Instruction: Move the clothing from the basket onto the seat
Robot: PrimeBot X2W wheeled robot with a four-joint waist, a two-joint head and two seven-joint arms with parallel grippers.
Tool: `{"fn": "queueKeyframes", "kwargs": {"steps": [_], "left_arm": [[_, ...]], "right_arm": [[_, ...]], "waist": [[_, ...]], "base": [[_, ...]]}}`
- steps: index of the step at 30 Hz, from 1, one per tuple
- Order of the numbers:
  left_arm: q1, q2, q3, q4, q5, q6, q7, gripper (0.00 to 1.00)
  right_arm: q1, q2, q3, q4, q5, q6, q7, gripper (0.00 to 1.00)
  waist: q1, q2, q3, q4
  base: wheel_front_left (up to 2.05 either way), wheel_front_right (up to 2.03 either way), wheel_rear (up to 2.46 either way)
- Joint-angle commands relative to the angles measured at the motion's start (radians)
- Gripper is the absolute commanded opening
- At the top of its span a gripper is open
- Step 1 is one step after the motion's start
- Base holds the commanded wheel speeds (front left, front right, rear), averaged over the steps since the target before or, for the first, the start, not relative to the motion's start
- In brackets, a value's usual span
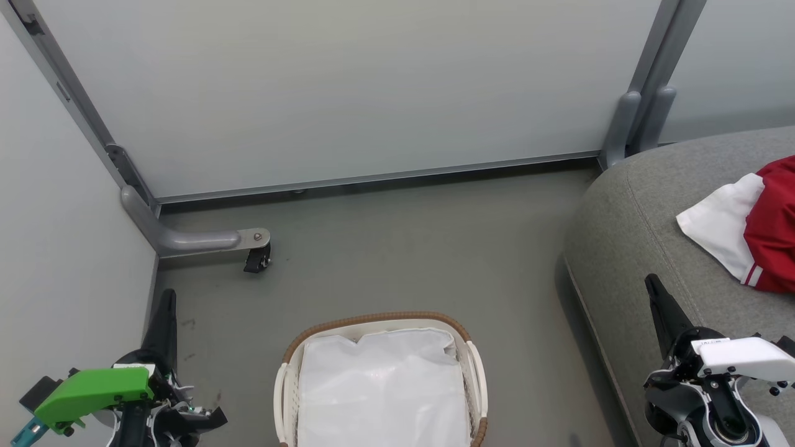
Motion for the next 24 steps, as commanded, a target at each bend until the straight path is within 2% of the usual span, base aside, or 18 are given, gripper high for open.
{"fn": "queueKeyframes", "kwargs": {"steps": [1, 24], "left_arm": [[-0.01, 0.007, 0.002, -0.001, -0.003, -0.004, 0.003, 0.0], [-0.01, 0.007, 0.002, -0.001, -0.003, -0.004, 0.003, 0.0]], "right_arm": [[0.01, -0.006, -0.002, -0.004, 0.003, 0.0, 0.003, 0.0], [0.01, -0.006, -0.002, -0.004, 0.003, 0.0, 0.003, 0.0]], "waist": [[0.0, 0.0, 0.0, 0.0], [0.0, 0.0, 0.0, 0.0]], "base": [[0.0, 0.0, 0.0], [0.0, 0.0, 0.0]]}}
